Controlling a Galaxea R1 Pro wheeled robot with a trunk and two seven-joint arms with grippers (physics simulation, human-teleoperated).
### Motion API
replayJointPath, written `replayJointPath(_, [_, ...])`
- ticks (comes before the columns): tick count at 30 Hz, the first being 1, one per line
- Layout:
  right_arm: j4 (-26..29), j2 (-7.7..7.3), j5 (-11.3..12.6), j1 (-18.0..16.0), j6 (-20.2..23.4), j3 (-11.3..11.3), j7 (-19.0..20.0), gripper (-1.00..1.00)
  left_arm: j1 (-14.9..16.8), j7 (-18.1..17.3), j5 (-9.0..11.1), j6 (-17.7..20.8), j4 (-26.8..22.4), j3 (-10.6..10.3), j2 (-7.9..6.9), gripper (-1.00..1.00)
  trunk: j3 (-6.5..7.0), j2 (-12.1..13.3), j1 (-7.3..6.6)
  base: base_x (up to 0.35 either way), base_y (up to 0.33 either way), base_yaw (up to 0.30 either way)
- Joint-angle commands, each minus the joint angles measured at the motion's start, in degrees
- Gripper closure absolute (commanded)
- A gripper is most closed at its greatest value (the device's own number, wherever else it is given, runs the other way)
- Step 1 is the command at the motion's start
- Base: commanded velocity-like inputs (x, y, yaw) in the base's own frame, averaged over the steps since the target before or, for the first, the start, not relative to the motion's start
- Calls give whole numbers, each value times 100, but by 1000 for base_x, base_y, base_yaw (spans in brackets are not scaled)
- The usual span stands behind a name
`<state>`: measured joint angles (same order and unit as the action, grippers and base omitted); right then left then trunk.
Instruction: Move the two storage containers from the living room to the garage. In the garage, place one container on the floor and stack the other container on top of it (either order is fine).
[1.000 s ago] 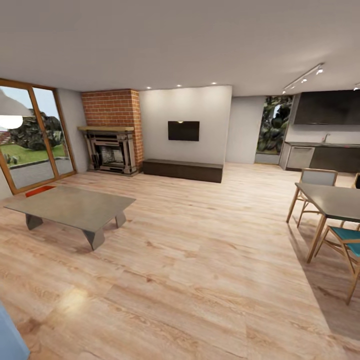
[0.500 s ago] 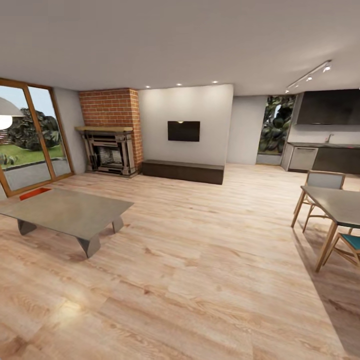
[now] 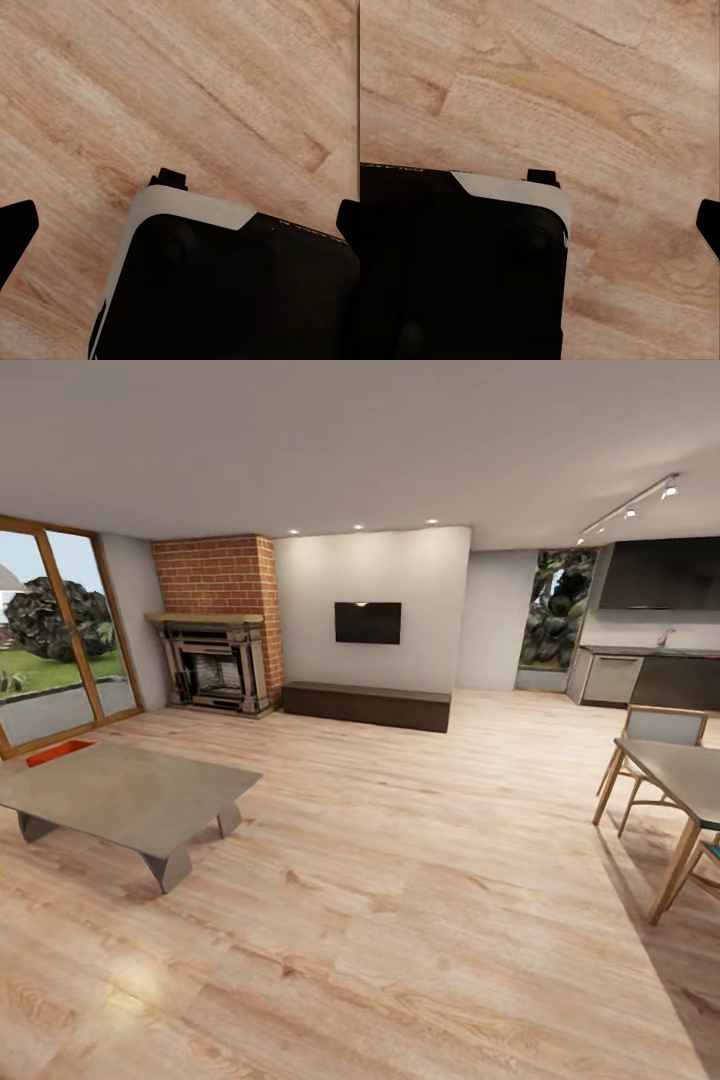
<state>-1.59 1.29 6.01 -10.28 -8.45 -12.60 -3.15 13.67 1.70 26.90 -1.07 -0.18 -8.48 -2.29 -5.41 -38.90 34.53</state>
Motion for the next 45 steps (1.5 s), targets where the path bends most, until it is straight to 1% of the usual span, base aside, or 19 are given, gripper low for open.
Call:
replayJointPath(1, [-17, 3, 60, -8, -34, -49, -10, -100, 4, 14, 43, -10, 0, -49, 0, -100, -10, -7, 4, 323, 0, 0])
replayJointPath(45, [-17, 3, 59, -8, -34, -49, -10, -100, 4, 14, 44, -7, 0, -49, 0, -100, -10, -7, 4, 323, 0, 0])
